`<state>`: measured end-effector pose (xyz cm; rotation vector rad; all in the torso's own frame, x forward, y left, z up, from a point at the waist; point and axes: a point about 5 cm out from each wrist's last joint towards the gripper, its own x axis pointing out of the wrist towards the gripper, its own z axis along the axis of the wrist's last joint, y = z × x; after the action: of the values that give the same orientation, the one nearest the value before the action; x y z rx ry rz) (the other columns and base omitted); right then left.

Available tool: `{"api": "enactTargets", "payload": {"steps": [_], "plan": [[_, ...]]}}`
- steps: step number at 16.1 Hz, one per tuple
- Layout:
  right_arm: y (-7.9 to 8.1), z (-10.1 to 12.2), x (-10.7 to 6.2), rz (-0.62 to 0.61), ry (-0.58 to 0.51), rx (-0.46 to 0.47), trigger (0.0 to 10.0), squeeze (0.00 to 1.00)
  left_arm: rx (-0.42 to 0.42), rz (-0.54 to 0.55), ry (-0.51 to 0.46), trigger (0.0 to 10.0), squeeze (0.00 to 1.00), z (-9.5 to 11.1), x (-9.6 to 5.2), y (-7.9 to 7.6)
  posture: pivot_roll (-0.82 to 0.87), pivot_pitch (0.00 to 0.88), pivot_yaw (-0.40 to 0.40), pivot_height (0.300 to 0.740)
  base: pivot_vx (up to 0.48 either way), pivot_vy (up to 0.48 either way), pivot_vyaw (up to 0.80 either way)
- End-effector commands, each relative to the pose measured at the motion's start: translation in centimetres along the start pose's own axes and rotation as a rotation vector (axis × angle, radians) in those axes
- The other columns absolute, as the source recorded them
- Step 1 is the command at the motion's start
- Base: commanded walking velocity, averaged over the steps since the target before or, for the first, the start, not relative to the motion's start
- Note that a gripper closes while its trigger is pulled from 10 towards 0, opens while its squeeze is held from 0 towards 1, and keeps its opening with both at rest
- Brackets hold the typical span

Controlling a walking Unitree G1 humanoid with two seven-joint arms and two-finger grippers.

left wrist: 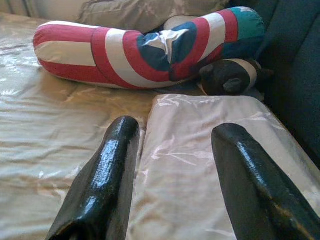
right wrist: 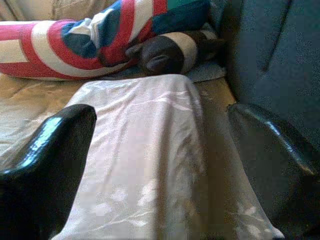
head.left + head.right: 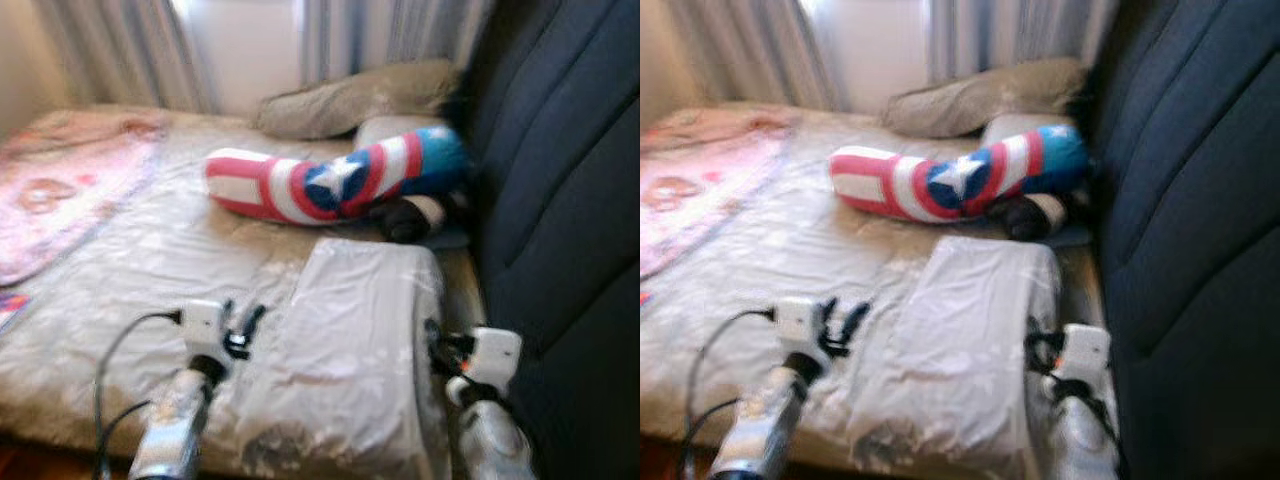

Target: Clean up the room

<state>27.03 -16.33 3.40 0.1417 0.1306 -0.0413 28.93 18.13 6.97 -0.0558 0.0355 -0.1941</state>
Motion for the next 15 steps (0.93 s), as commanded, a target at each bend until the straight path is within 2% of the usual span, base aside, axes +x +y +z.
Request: {"api": "enactTargets", "payload": {"steps": [1,15], "plan": [[-0.81,-0.26,-0.14,-0.024,0.018,-0.008,10.0,0.0,-0.011,-0.012,0.003,10.0,0.0,0.05,0.31,-0.51,-0.03,0.018,-0.016,0.738,0.0,0.0,-0.56],[-1.12,-0.33,-0.11,-0.035,0.023,-0.03,10.0,0.0,-0.026,-0.019,-0.012,10.0,0.0,0.48,0.59,-0.9,-0.03,0.031,-0.011,0.738,0.0,0.0,0.0]]}}
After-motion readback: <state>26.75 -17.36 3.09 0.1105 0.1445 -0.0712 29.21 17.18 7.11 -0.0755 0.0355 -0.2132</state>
